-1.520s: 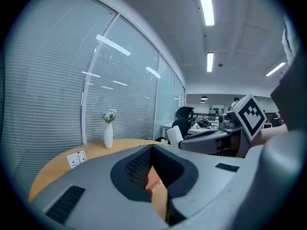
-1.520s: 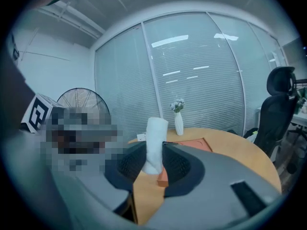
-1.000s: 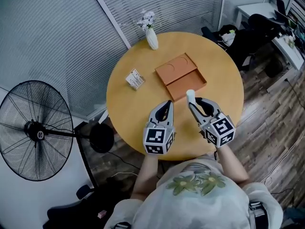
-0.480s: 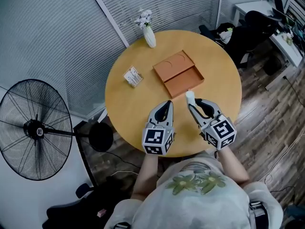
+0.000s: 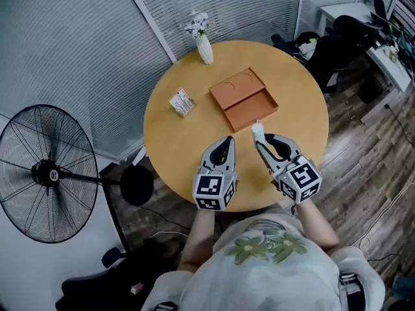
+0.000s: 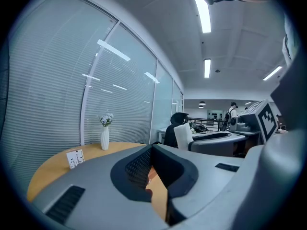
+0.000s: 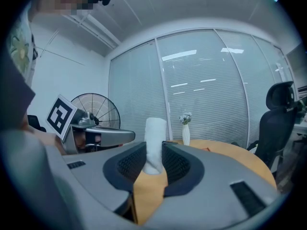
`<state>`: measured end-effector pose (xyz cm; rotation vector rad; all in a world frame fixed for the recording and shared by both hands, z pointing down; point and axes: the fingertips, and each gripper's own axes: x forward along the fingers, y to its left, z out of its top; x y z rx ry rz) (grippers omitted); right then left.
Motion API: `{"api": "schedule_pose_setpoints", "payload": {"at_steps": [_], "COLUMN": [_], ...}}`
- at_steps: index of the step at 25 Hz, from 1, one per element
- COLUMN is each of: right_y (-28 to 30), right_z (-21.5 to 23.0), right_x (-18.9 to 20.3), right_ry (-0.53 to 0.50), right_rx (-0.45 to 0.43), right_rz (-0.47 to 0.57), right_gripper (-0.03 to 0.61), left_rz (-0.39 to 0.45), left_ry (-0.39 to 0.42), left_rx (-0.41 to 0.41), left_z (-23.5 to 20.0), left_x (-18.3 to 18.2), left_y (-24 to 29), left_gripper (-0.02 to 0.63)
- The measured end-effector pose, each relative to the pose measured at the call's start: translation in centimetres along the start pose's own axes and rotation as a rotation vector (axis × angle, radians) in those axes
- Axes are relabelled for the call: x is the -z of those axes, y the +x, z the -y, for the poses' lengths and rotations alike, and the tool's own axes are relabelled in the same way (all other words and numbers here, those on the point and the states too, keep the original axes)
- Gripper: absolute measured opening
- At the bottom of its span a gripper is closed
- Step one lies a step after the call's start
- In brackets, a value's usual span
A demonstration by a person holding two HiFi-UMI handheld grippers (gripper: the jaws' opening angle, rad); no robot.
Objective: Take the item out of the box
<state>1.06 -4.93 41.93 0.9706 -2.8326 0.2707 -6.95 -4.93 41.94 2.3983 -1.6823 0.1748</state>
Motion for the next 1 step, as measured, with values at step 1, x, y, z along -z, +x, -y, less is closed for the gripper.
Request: {"api": "schedule_pose_setpoints", "payload": {"at_steps": [1], "right_y": [-0.04], "right_z": [-0.12], "right_x": [0.02], "right_ry": [0.0], "right_rx": [0.001], "right_rz": [-0.001], "right_gripper": [0.107], "left_rz": [0.001], "left_ry": [0.0], "left_rx": [-0.001], "left_z": [-0.02], "left_x": [0.01], "left_y": [-0.16], "left_gripper": [0.002]}}
